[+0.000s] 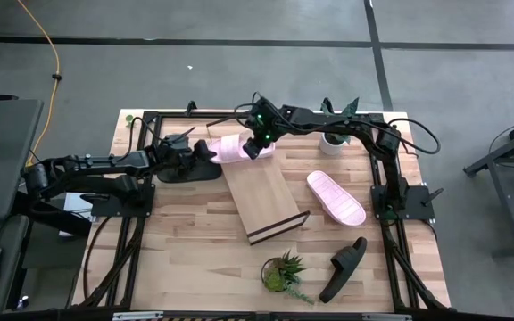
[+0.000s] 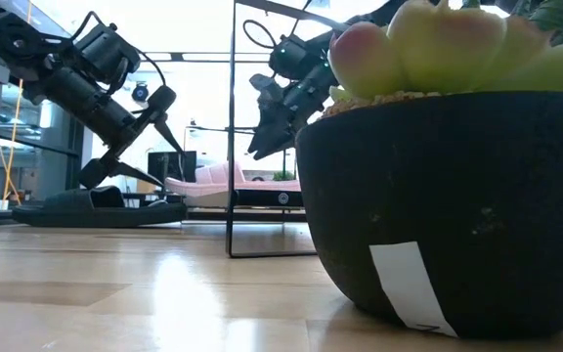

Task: Pick and place slides into the shelf
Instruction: Put the left pink slides on the shelf

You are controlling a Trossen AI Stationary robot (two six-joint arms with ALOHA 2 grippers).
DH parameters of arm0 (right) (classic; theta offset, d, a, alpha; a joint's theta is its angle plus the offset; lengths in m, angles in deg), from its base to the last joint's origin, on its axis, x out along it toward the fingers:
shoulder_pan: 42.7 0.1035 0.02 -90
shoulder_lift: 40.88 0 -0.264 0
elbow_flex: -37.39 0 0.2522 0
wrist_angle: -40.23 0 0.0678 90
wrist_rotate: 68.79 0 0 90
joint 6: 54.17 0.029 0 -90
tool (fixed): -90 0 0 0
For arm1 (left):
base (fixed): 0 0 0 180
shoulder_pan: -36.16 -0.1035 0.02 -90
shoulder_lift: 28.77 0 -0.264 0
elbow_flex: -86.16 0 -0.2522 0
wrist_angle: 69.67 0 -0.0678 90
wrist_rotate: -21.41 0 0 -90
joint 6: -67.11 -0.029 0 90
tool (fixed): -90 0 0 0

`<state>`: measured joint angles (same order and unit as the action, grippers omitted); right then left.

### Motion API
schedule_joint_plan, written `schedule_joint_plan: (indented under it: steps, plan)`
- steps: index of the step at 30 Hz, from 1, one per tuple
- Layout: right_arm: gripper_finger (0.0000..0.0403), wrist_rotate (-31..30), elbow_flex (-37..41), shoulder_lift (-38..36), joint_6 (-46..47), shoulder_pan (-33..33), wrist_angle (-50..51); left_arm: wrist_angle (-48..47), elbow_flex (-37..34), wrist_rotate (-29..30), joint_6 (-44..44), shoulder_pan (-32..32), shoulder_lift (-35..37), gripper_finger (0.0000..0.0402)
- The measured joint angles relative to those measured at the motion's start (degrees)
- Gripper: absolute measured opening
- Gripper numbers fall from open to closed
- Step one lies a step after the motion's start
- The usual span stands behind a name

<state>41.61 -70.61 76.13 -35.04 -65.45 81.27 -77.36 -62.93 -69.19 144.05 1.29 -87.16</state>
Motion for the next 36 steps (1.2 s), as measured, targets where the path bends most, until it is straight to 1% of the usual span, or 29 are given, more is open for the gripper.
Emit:
schedule_joint_plan:
  steps: [6, 11, 15, 18, 22, 25, 32, 36]
  plan:
    - [0.0074, 2.32, 0.00, 0.00, -1.84, 0.00, 4.64, 0.18, -0.02, -3.42, -2.29, -0.03, 0.00, 0.0253]
    - [0.0074, 2.37, 0.00, 0.00, -4.68, 0.02, 10.05, 0.32, -0.02, -4.59, -2.39, -0.04, 0.00, 0.0241]
    - [0.0071, 2.31, 0.00, 0.00, -6.48, 0.35, 12.17, 0.37, 0.00, -5.36, -2.37, -0.04, 0.00, 0.0237]
    - [0.0058, 1.94, 0.00, 0.00, -7.20, 0.66, 13.01, 0.39, -0.02, -5.62, -2.40, -0.03, 0.00, 0.0238]
    - [0.0027, -0.69, 0.00, 0.00, -7.65, 0.91, 13.96, 0.43, -0.02, -5.71, -2.39, -0.02, 0.01, 0.0238]
    - [0.0006, -0.89, 0.00, 0.01, -7.89, 0.92, 14.37, 0.45, 0.00, -5.81, -2.37, -0.02, 0.02, 0.0238]
    - [0.0006, -1.57, 0.16, 0.70, -8.31, 0.85, 15.43, 0.52, 0.00, -5.84, -2.34, 0.00, 0.02, 0.0239]
    - [0.0001, -4.15, 0.22, 0.74, -8.71, 0.85, 15.43, 0.56, 0.00, -5.84, -2.34, 0.00, 0.02, 0.0239]
